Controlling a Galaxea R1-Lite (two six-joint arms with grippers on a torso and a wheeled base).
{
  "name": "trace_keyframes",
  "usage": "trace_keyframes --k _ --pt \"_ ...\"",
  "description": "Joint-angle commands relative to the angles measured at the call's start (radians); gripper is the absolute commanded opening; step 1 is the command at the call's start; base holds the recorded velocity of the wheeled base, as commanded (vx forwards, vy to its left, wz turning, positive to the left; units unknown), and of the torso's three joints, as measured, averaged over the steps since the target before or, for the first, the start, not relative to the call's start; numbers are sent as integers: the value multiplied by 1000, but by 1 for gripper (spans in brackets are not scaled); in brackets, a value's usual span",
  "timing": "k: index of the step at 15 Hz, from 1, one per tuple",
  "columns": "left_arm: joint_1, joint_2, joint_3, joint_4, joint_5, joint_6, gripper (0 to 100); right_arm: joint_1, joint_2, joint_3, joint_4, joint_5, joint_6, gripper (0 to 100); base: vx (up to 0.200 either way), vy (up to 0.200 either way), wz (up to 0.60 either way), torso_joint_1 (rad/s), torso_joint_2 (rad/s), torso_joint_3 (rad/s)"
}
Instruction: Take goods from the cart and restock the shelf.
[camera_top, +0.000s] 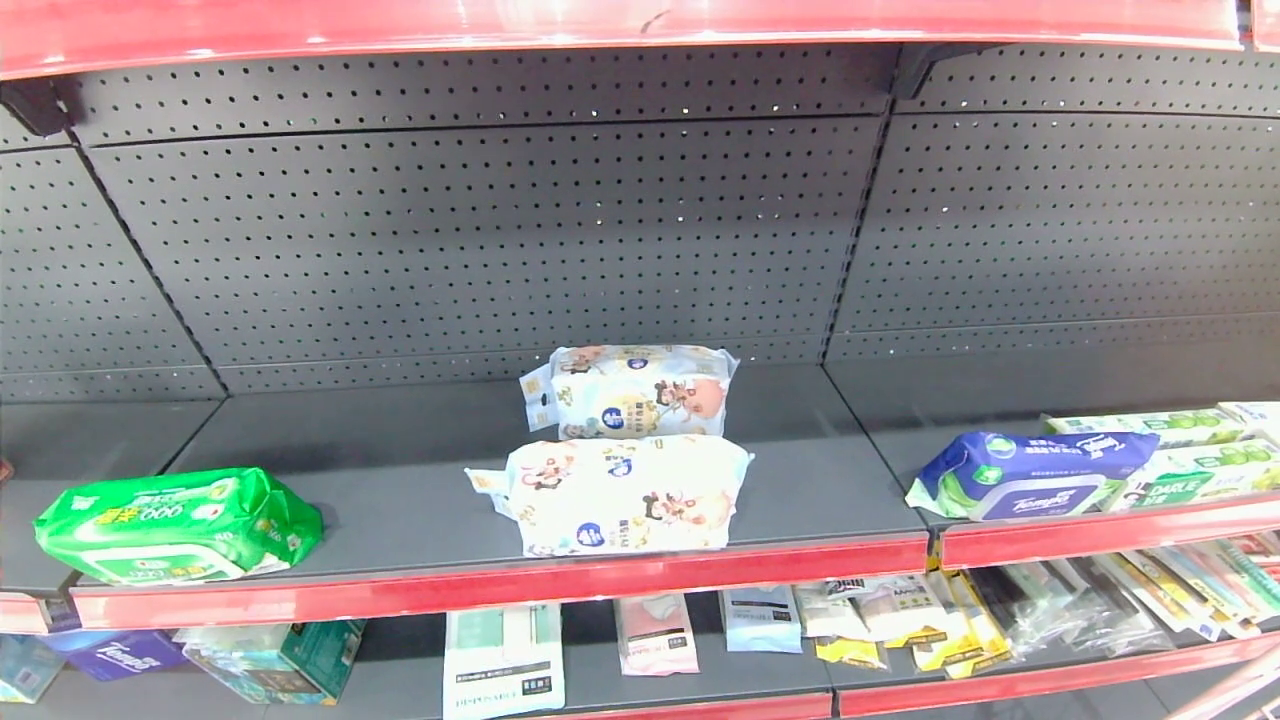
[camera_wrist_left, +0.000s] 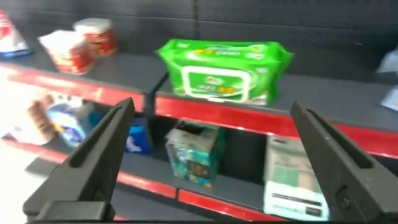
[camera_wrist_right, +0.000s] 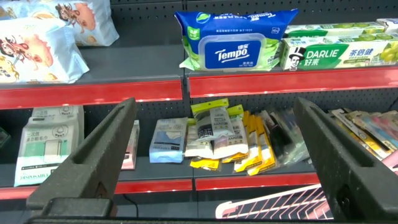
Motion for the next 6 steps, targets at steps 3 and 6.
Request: trace_keyframes --k 3,6 --pt "120 1 4 -9 -15 -17 100 1 1 0 0 -1 0 100 0 0 0 0 0 0" --pt "119 1 23 -52 -231 -43 100 1 1 0 0 0 0 100 0 0 0 0 0 0"
